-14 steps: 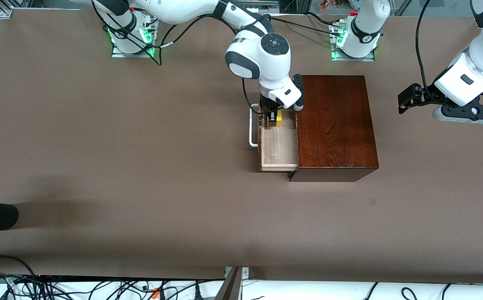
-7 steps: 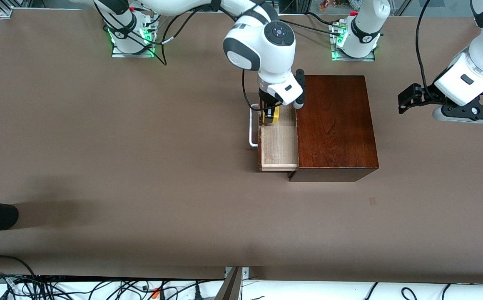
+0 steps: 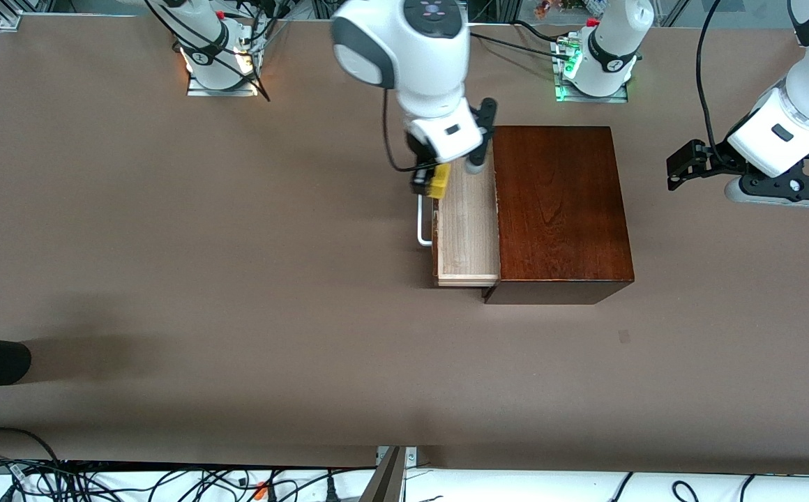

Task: Open drawer, take yellow block, close drawer
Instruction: 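Lift the yellow block out with the right gripper and carry it away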

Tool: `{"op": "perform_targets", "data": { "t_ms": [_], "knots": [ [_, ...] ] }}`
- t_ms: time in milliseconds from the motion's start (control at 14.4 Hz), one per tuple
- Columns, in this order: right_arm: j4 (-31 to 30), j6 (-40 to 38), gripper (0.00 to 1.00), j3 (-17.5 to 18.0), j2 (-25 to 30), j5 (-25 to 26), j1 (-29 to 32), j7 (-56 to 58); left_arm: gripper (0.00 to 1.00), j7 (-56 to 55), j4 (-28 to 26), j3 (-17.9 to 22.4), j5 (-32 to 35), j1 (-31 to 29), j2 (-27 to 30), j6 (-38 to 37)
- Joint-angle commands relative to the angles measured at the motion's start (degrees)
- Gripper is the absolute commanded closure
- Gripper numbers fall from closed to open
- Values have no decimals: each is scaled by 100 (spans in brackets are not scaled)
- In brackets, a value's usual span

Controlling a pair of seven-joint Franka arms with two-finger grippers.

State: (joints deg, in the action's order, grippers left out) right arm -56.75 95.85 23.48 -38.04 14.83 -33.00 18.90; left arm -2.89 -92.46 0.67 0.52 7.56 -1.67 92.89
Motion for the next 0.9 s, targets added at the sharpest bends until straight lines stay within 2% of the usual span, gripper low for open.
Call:
{"op": "perform_targets", "data": {
  "t_ms": [0,139,277,416,555,624,763,832],
  "knots": [
    [-64,-294,92,51,271,-576,879,9,0,122,9,-6,36,43,71,1],
    [-73,-321,92,43,402,-831,1451,18,0,131,18,-41,10,61,71,-8],
    [-90,-365,92,25,455,-894,1944,0,0,113,27,-347,27,61,10,-25],
    [-90,-611,91,16,517,-885,2384,-70,0,61,132,-462,19,61,-8,-52],
    [-90,-769,90,-71,517,-894,2718,-70,0,61,123,-751,10,78,-156,-52],
    [-99,-892,84,-72,517,-894,2902,-88,0,52,150,-979,36,70,-245,-35],
    [-169,-1112,84,-150,639,-938,3132,-79,0,78,150,-1130,-69,139,-307,10],
    [-430,-1078,86,-273,753,-938,3168,-88,0,69,159,-1235,-122,201,-333,88]
  ]
}}
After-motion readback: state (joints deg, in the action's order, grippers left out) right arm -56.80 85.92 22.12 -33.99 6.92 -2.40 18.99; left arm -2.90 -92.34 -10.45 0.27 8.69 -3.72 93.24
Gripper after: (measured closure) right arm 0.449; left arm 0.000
